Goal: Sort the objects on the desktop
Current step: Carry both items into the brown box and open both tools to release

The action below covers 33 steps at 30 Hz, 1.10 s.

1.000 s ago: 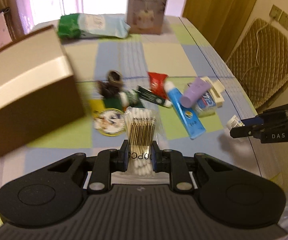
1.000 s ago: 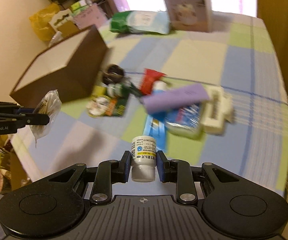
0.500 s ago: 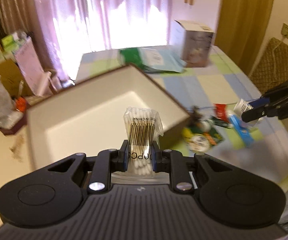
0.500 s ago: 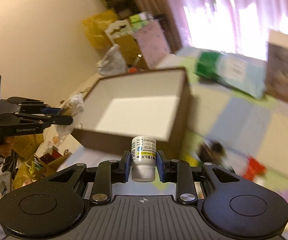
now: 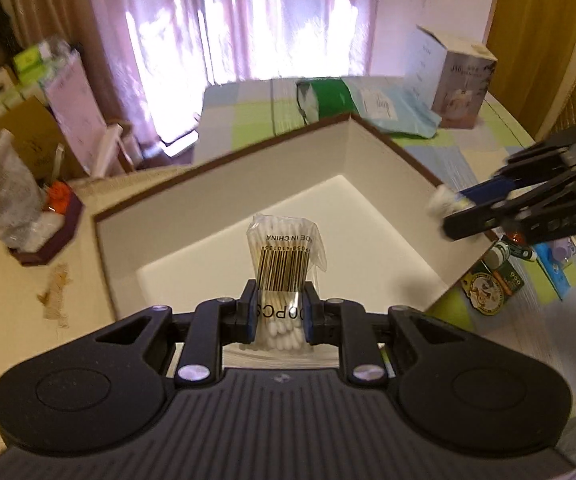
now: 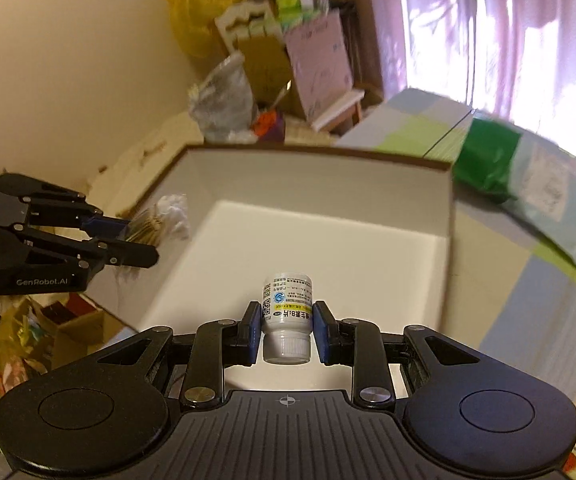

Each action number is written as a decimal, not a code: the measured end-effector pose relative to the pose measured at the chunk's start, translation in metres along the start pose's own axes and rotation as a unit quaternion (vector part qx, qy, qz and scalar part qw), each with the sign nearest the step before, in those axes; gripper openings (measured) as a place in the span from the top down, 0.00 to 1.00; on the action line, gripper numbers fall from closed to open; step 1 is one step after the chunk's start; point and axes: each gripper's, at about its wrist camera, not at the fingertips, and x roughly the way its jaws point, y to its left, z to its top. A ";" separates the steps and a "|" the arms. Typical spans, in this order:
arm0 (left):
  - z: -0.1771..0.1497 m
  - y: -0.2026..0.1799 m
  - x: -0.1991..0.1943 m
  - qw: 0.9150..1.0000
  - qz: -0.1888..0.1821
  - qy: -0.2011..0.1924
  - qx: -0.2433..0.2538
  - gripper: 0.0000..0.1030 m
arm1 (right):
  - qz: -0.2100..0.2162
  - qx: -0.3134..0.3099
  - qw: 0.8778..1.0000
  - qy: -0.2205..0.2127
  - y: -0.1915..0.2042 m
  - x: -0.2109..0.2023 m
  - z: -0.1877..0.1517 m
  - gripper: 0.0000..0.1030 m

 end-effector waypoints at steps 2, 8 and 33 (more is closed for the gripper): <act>0.002 0.006 0.017 1.000 -0.010 0.019 -0.003 0.83 | -0.001 -0.004 1.000 0.023 0.001 0.022 0.004 0.71; 0.001 0.011 0.061 0.997 -0.011 0.076 -0.011 0.83 | -0.011 -0.003 0.997 0.076 -0.002 0.075 0.008 0.71; 0.003 0.031 0.131 0.989 0.019 0.133 -0.058 0.72 | -0.073 -0.045 0.989 0.120 -0.022 0.135 0.024 0.42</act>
